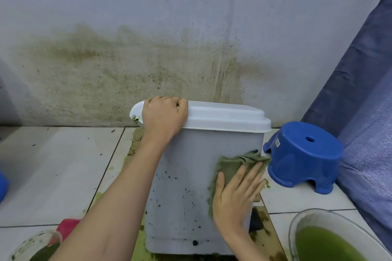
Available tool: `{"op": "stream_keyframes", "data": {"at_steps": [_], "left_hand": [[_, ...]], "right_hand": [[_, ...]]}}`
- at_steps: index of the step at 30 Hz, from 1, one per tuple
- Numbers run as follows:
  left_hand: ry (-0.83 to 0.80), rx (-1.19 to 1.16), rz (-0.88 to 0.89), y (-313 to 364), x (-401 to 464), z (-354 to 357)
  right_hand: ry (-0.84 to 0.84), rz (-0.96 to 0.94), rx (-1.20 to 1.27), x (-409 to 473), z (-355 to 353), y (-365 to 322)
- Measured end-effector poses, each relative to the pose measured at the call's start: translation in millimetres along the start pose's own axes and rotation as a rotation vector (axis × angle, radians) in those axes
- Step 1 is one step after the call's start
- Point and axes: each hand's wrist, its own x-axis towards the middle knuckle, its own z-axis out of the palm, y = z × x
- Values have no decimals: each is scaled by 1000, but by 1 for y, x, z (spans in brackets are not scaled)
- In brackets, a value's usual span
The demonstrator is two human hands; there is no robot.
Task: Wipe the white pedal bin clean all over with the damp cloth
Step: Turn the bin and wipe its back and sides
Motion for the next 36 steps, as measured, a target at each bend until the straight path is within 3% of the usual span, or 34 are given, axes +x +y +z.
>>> {"op": "stream_keyframes", "data": {"at_steps": [6, 9, 12, 15, 18, 20, 24, 25, 27, 33, 36], "left_hand": [[-2, 27, 3, 1, 11, 6], [-9, 45, 16, -5, 13, 8], [-14, 47, 22, -4, 13, 8], [5, 60, 53, -4, 10, 8], [31, 68, 77, -6, 8, 8], [42, 83, 96, -7, 8, 9], [77, 73, 113, -8, 8, 10], [89, 71, 123, -8, 7, 10], [110, 86, 128, -3, 3, 10], [168, 109, 105, 13, -7, 13], [185, 154, 192, 12, -14, 12]], "right_hand": [[10, -107, -18, 45, 10, -67], [-6, -440, -50, 33, 21, -55], [-85, -817, -115, -6, 30, 4], [-114, -961, -182, -48, 33, 60], [-81, -968, -201, -49, 26, 67], [-28, -861, -217, -20, 18, 48], [117, -258, -29, 44, 6, -11], [143, -188, 1, 47, 7, -19], [151, -239, 7, 32, 17, -19], [-61, -804, -156, -69, 36, 50], [-98, -896, -158, -69, 26, 69]]}}
